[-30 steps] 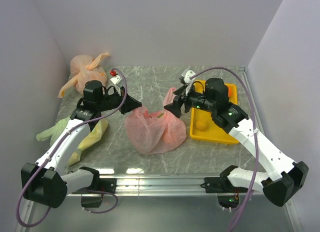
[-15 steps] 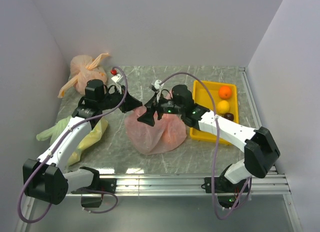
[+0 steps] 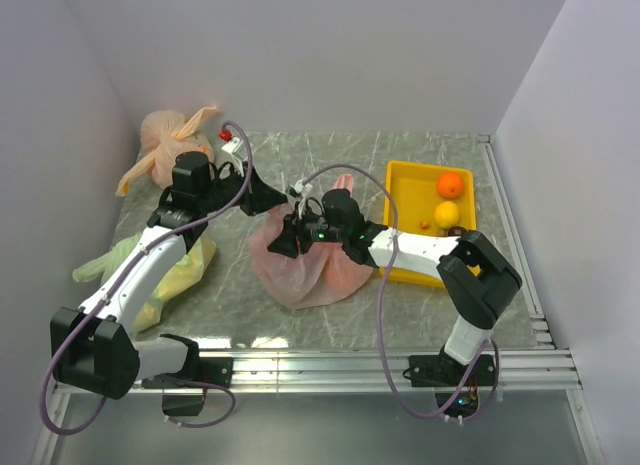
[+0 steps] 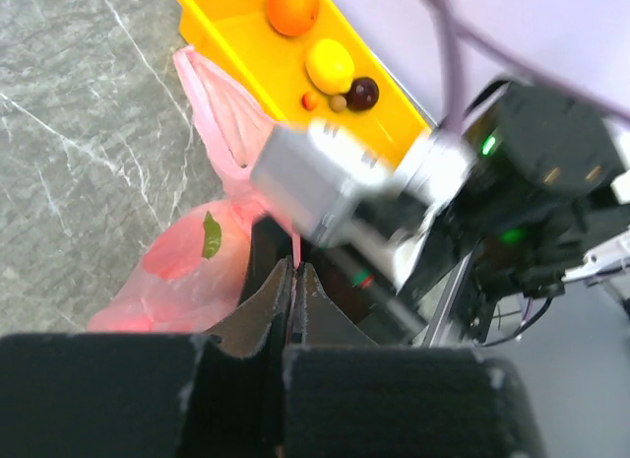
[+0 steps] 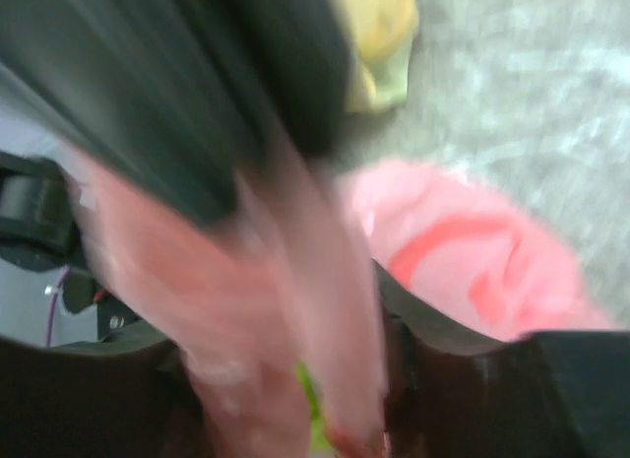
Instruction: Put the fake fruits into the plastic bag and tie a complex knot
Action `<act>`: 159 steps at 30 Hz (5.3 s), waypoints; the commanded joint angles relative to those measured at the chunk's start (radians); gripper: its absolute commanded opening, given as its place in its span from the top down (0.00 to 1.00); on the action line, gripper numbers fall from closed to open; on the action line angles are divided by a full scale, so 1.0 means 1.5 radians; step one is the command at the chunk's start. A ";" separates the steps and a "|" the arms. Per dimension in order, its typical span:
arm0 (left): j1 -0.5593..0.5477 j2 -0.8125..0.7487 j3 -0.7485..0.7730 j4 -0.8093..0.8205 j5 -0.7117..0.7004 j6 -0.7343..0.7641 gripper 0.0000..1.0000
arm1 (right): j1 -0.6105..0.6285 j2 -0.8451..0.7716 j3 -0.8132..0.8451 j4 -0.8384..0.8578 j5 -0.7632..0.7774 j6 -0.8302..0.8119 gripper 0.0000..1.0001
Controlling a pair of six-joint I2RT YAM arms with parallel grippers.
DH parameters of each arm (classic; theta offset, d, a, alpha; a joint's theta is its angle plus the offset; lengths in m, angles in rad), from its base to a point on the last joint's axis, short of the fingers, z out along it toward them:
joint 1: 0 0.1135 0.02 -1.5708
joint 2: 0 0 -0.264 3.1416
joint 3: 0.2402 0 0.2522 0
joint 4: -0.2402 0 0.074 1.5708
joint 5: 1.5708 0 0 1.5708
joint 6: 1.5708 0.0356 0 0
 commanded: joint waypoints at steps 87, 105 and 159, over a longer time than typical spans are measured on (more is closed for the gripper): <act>0.029 -0.083 -0.208 0.084 0.074 0.134 1.00 | -0.302 -0.321 0.016 -0.529 -0.070 -0.131 0.26; -0.006 -0.001 -0.090 -0.086 0.177 0.375 0.99 | -0.294 -0.060 0.090 -0.417 -0.190 -0.070 0.48; -0.071 0.082 0.070 -0.150 0.167 0.418 0.73 | -0.184 -0.011 0.227 -0.672 -0.391 -0.460 1.00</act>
